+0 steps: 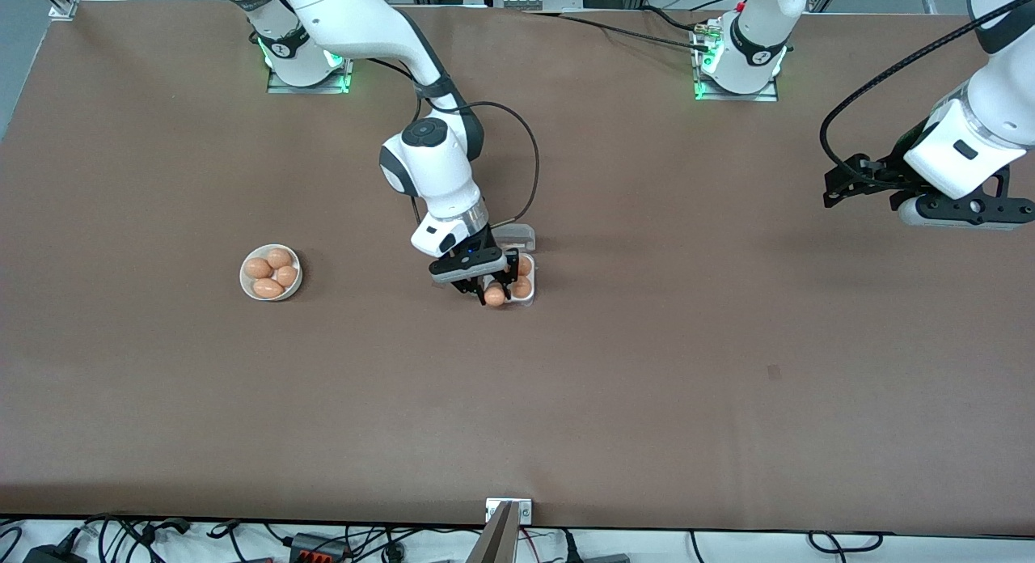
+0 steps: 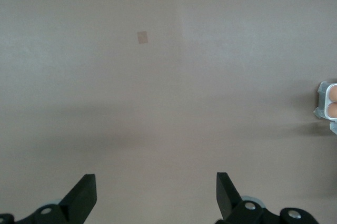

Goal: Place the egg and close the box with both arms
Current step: 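Lower the egg into the empty slot and open the right gripper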

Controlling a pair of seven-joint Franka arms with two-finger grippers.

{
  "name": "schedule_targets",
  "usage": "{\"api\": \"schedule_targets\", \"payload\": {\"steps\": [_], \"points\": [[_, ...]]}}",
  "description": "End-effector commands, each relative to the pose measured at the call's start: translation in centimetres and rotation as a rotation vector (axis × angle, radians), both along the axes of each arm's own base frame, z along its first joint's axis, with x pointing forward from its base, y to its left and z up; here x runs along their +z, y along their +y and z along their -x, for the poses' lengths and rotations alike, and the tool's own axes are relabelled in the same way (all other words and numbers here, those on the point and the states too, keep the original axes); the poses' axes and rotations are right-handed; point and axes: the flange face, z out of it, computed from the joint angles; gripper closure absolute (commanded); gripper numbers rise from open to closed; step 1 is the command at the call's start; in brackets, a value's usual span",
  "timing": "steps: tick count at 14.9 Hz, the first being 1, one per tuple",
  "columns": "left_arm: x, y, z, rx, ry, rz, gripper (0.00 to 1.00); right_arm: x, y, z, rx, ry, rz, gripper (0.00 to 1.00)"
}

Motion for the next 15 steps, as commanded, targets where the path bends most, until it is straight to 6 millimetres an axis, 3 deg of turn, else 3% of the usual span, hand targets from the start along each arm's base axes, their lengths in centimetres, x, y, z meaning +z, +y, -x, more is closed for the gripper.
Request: {"api": "schedule_targets", "payload": {"steps": [1, 15], "points": [[0.6, -0.1, -0.2, 0.000, 0.005, -0.015, 0.00, -0.8, 1.1, 0.4, -0.011, -0.006, -0.004, 0.91], [0.4, 0.1, -0.1, 0.004, 0.021, -0.016, 0.00, -3.9, 1.4, 2.8, -0.076, 0.069, -0.004, 0.87]]}}
